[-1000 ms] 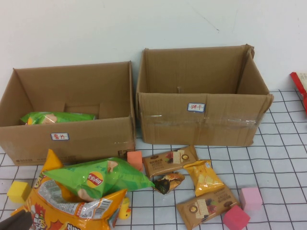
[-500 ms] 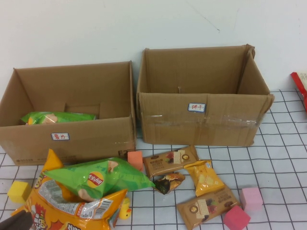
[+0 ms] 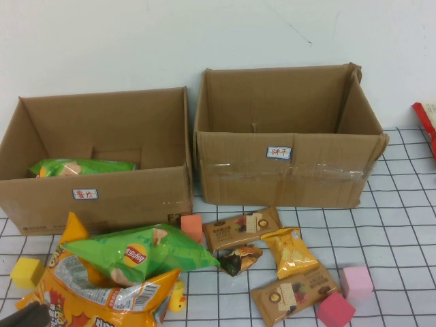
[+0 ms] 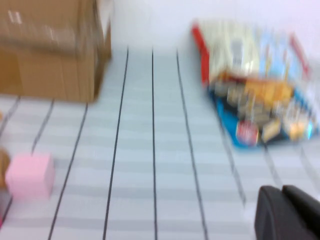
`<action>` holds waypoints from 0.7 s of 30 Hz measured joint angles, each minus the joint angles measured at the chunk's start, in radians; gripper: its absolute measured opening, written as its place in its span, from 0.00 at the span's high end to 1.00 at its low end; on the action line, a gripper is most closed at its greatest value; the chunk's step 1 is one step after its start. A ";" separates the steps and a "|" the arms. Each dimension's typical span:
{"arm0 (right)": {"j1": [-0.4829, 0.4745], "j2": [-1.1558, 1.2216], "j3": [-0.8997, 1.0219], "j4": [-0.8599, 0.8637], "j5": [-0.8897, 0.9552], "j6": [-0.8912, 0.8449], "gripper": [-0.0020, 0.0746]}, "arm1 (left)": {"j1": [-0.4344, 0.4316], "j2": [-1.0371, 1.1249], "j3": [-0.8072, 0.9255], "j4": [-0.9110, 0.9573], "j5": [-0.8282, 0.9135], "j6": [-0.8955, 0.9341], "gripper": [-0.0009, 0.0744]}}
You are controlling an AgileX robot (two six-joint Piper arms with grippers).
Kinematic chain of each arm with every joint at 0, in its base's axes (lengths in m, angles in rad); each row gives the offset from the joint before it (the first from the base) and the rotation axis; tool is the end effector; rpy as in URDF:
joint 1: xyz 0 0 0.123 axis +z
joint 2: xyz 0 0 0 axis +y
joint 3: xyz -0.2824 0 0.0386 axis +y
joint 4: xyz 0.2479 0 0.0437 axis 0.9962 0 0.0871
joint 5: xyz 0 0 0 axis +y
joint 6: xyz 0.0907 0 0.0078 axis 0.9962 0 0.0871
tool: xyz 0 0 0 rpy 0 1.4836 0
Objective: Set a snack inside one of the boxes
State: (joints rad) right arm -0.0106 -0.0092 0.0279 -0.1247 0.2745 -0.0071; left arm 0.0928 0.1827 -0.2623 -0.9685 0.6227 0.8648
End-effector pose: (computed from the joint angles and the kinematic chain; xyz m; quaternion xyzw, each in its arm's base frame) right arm 0.0550 -0.0037 0.1795 -0.0345 0.7746 -0.0565 0.6290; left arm 0.0546 -0.0389 0.2581 0.1185 0.7625 -0.1664 0.6139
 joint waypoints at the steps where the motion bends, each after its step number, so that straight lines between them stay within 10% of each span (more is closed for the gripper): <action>1: 0.000 0.000 0.000 0.000 0.037 0.018 0.97 | 0.000 0.000 0.000 0.000 0.000 0.000 0.99; 21: 0.000 0.000 0.000 -0.002 0.068 0.084 0.97 | 0.000 0.000 0.000 0.000 0.002 -0.003 0.99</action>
State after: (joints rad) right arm -0.0106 -0.0092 0.0279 -0.1269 0.3423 0.0771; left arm 0.0928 0.1827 -0.2623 -0.9685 0.6248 0.8622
